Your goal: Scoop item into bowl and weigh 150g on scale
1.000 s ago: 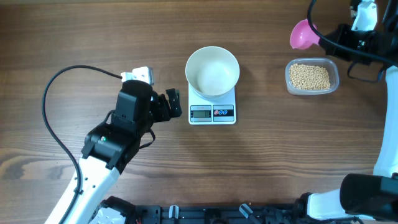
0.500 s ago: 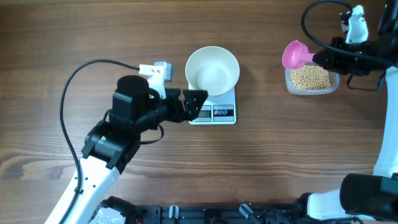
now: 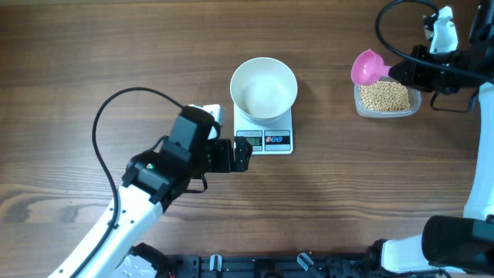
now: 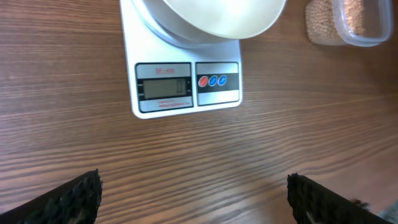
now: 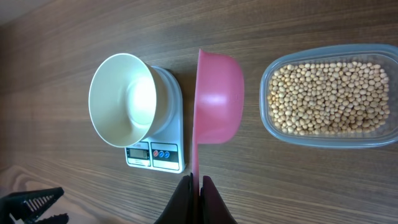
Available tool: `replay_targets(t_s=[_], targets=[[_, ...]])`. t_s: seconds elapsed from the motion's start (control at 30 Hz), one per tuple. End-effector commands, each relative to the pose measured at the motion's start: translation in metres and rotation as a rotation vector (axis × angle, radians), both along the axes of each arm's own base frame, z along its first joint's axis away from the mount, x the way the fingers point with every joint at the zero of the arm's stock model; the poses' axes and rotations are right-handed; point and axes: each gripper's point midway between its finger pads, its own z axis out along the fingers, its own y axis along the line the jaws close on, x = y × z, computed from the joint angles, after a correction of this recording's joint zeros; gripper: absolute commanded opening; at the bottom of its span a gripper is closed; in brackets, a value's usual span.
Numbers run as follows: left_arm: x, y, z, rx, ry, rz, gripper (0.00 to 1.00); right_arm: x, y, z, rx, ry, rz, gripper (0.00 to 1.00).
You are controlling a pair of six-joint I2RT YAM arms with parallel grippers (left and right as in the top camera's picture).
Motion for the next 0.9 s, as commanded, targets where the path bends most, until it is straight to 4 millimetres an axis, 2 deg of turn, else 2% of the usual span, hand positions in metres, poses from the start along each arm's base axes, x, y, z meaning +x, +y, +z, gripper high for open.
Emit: replay_targets(t_s=[0.0,0.13,0.23,0.33,0.43,0.67,0.87], targets=[[0.004,0.002,0.001,0.091,-0.067,0.045,1.00,0.001,0.001,-0.003,0.006,0.012,-0.003,0.04],[-0.002,-0.006,0.003,0.087,-0.074,0.014,1.00,0.002,0.000,-0.003,0.003,0.007,-0.001,0.04],[0.001,0.001,0.012,0.098,-0.120,0.044,1.00,0.003,0.000,-0.003,0.000,0.003,-0.002,0.04],[0.001,0.017,0.022,0.148,-0.174,0.069,1.00,0.003,0.000,-0.003,0.001,0.005,-0.002,0.04],[-0.006,0.015,0.015,0.164,-0.144,0.021,1.00,0.002,0.000,-0.003,0.002,0.008,-0.002,0.04],[-0.004,0.015,0.003,0.207,-0.124,-0.004,1.00,0.000,0.001,-0.004,0.009,0.021,-0.003,0.04],[-0.005,0.001,0.007,0.138,-0.120,-0.038,1.00,-0.001,0.001,-0.004,0.009,0.023,-0.003,0.05]])
